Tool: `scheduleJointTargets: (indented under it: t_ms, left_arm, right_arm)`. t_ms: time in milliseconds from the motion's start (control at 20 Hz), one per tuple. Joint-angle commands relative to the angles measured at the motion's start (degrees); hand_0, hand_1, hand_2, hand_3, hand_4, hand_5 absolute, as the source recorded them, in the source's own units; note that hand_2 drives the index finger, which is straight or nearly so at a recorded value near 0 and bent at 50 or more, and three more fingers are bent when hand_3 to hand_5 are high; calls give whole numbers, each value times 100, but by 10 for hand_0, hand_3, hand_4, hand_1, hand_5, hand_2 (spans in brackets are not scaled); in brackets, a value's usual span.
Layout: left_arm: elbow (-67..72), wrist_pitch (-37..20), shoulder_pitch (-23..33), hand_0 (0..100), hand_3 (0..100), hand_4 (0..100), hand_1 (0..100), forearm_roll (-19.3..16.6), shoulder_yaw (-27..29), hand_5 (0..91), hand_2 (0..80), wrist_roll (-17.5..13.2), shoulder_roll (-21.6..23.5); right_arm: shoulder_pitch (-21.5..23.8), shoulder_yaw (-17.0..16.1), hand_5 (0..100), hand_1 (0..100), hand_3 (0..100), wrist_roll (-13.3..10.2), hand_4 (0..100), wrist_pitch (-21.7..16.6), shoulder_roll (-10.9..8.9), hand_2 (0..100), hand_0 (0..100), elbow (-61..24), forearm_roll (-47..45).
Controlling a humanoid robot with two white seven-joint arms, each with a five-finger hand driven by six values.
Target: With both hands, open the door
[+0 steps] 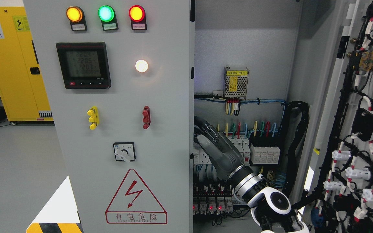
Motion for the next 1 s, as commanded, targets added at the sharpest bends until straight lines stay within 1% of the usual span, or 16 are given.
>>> scheduleJointTargets:
  t_ms: [0,300,501,551,751,851,951]
  left_arm:
    - [-17,-12,97,120,0,0,556,-6,0,0,0,5,88]
    - [-17,-21,97,120,0,0,556,3,0,0,0,5,88]
    - [-17,-12,97,120,0,0,556,-6,0,0,0,5,88]
    - [-17,-21,97,120,0,0,556,-6,0,0,0,5,88]
    - [-17,-12,97,120,0,0,556,-6,0,0,0,5,88]
    - [-17,-21,97,120,0,0,556,-6,0,0,0,5,88]
    - [-17,-12,97,120,0,0,556,-6,0,0,0,5,88]
  right_arm:
    - [-59,-30,0,500,0,4,0,5,72,40,0,115,-7]
    - [-120,-39,0,500,0,13,0,5,81,40,0,106,-16]
    - [-138,-22,0,500,0,22,0,14,81,40,0,132,-297]
    - [-164,-13,0,500,0,57,0,32,81,40,0,132,-323]
    - [-191,-13,0,500,0,443,0,85,81,40,0,141,-323]
    - [-217,-30,0,500,0,549,0,85,81,40,0,150,-332]
    - [-226,-48,0,500,0,768,0,93,81,40,0,185,-332]
